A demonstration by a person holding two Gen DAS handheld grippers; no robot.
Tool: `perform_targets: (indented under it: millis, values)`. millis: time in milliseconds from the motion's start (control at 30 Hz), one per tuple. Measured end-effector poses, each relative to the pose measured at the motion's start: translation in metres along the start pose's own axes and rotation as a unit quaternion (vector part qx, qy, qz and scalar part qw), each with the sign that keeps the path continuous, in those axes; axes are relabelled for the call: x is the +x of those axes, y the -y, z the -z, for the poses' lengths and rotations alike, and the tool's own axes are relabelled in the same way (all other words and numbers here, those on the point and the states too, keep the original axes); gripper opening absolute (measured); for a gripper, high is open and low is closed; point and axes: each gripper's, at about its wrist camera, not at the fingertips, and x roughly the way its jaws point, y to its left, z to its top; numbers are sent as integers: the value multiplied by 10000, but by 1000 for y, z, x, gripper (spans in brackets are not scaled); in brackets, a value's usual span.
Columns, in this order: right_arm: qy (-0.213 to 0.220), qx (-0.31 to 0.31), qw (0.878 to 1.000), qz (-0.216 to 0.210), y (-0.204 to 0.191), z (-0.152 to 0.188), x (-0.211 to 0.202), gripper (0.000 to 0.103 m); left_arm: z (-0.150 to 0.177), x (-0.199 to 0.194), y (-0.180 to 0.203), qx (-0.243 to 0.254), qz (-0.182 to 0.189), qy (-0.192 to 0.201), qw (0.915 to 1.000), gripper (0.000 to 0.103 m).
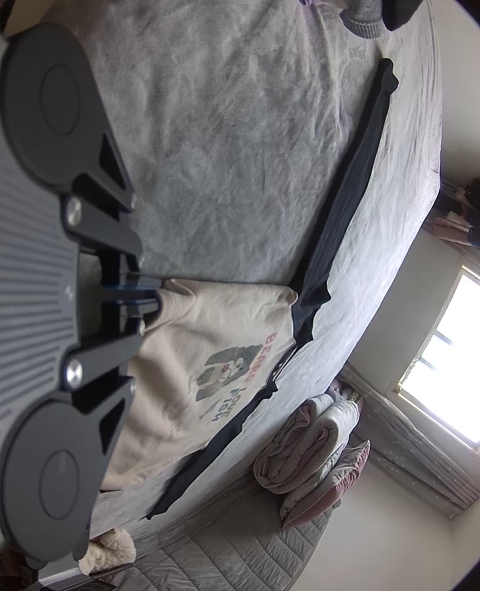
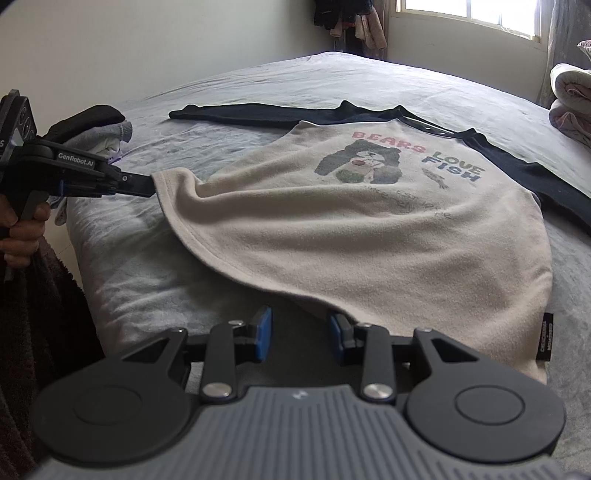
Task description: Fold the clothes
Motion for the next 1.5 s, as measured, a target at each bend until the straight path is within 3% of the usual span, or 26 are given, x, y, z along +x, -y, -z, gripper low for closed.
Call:
perform_targets:
  millis: [333,400,467,700,733,767,833,933,1000,1100,1167,1267,1367,1500]
  values:
    - [-176,-594,9979,189,-4,-3,15,38,0,5,-3,-52,-38,-63,10000,4]
    - [-180,-703,9970,262,-6,-5,20,32,-1,5,-2,-39,-73,-42,10000,4]
    - [-213,-773,9965,228,-7,-7,21,11,-1,5,0,41,-151,-24,9999,4]
    - [-380,-647,9962,-437,0,-15,-4,9,-2,-15,14,982,-442,9,9942,3]
    - [-390,-620,9960,-516,0,-16,-7,9,-2,-15,15,1090,-479,-61,9929,3]
    - [-400,-592,9957,-596,1,-17,-11,1,0,-12,15,1197,-565,-175,9910,3]
    - [-516,-571,9942,-746,-3,-14,-7,1,4,-7,15,1410,-737,-403,9864,3]
    - [-693,-725,9938,-486,-8,-6,6,2,9,0,16,1619,-804,-681,9812,3]
    - [-662,-618,9948,-466,-5,-6,2,3,11,4,17,1708,-788,-831,9786,3]
    - [-614,-456,9961,-436,-1,-5,-4,21,9,0,7,1451,-580,-900,9836,4]
    - [-520,-431,9970,-367,3,-4,-13,56,5,-4,-1,1180,-347,-955,9878,14]
    - [-349,-234,9990,-138,17,0,-33,57,0,-12,-12,681,36,-911,9935,37]
    - [-265,202,9994,125,38,6,-46,57,-8,-18,-26,81,336,-756,9965,40]
    - [-296,1023,9931,492,73,14,-45,57,-14,-12,-37,-557,436,-734,9948,41]
